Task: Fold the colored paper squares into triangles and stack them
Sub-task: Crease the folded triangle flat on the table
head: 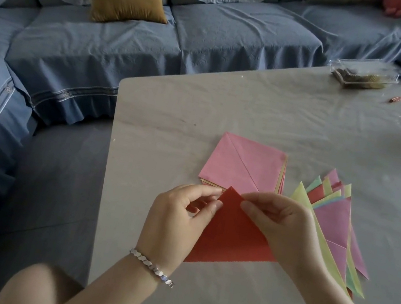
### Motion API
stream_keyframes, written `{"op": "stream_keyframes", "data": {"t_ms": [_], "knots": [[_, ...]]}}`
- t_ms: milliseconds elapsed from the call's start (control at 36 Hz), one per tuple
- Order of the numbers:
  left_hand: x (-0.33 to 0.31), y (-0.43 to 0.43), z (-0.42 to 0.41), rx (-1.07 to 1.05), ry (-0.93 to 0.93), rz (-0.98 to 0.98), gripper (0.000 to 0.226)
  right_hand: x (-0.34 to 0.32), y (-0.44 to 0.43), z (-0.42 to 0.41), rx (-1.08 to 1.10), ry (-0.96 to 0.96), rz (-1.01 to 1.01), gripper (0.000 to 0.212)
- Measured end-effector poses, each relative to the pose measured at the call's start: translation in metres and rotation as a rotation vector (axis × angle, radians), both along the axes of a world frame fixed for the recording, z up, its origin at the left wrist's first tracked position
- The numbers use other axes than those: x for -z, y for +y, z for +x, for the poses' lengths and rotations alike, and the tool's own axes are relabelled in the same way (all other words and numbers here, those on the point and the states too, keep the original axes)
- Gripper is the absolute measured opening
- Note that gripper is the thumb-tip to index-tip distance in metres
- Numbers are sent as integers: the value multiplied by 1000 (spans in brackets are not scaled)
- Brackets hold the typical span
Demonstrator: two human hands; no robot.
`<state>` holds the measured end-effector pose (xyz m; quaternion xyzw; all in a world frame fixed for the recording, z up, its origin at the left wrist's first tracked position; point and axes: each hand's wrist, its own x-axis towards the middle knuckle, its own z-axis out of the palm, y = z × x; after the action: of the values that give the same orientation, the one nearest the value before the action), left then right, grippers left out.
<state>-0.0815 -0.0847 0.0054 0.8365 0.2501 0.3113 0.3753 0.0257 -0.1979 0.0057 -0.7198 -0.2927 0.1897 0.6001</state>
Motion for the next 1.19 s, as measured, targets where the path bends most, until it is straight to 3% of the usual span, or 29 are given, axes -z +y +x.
{"op": "stream_keyframes", "data": {"t_ms": [250, 389, 444, 528, 639, 778, 861, 972, 1028, 1083, 1194], "knots": [[5, 14, 0, 171, 343, -328, 21, -7, 5, 18, -413, -447, -456, 11], [12, 15, -4, 237, 409, -336, 15, -6, 18, 25, -606, -544, -507, 12], [18, 16, -4, 185, 377, -392, 16, 3, 25, 26, -576, -669, -470, 10], [34, 22, -5, -11, 313, -510, 16, 26, 29, 22, -322, -921, -316, 15], [63, 33, -8, -199, 356, -498, 21, 55, 27, 0, -328, -922, -269, 30], [82, 37, -9, -257, 438, -458, 26, 102, 9, -21, -506, -831, -640, 46], [86, 38, -10, -266, 446, -481, 25, 117, -2, -16, -463, -848, -730, 45], [89, 39, -10, -262, 453, -464, 23, 118, -5, -4, -346, -892, -793, 71], [90, 39, -10, -262, 455, -445, 23, 121, -1, 2, -283, -923, -791, 67], [91, 40, -10, -260, 459, -429, 23, 123, 9, 11, -221, -1028, -752, 49], [93, 41, -10, -252, 467, -412, 20, 117, 38, 30, -272, -1059, -793, 36]]}}
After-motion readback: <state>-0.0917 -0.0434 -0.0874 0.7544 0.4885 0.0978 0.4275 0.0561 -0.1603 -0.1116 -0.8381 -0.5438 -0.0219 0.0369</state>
